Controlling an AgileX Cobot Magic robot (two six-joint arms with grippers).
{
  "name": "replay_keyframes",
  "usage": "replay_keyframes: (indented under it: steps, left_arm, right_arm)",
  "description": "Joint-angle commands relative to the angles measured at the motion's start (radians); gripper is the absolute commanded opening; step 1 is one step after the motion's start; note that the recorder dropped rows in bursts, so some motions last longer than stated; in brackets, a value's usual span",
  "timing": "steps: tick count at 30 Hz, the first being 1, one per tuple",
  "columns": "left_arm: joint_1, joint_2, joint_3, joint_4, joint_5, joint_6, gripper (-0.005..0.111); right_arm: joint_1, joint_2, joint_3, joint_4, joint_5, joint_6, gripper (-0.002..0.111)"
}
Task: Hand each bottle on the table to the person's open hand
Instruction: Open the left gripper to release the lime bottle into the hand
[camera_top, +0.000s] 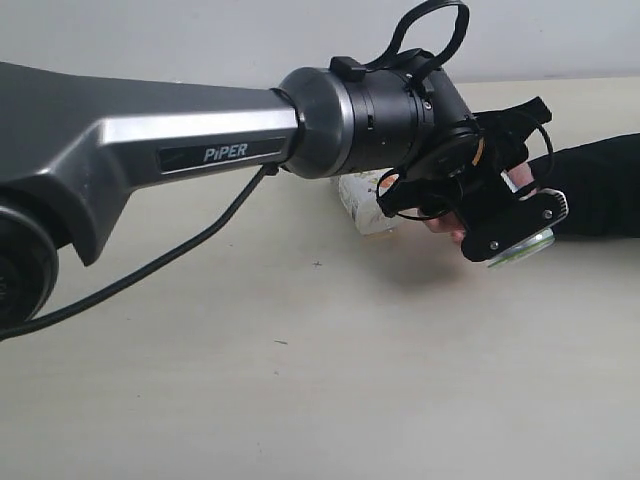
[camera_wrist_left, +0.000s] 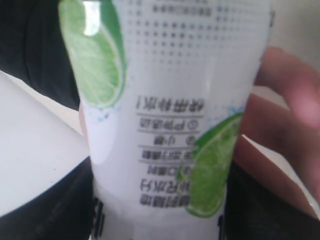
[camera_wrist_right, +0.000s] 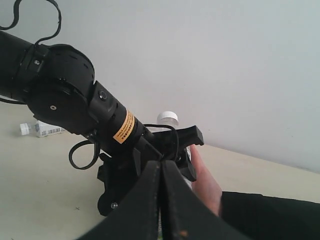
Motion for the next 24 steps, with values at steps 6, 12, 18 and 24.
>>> replay_keyframes:
  steps: [6,12,18,24]
  left_arm:
    - [-0.004,-0.002,-0.004,0.001,0.002,-0.01,0.062]
    - [-0.005,-0.008,-0.004,0.001,0.002,-0.044,0.072]
    - [-0.011,-0.032,-0.004,0.001,0.003,-0.042,0.077]
    - [-0.018,-0.061,-0.004,0.008,0.007,-0.045,0.077]
  right_arm:
    - [0.003,-0.005,0.004,0.004,-0.008,-0.002,0.0]
    - [0.003,-0.005,0.004,0.004,-0.008,-0.002,0.0]
    - [0.003,-0.005,0.004,0.004,-0.008,-0.002,0.0]
    - [0.003,-0.005,0.004,0.004,-0.008,-0.002,0.0]
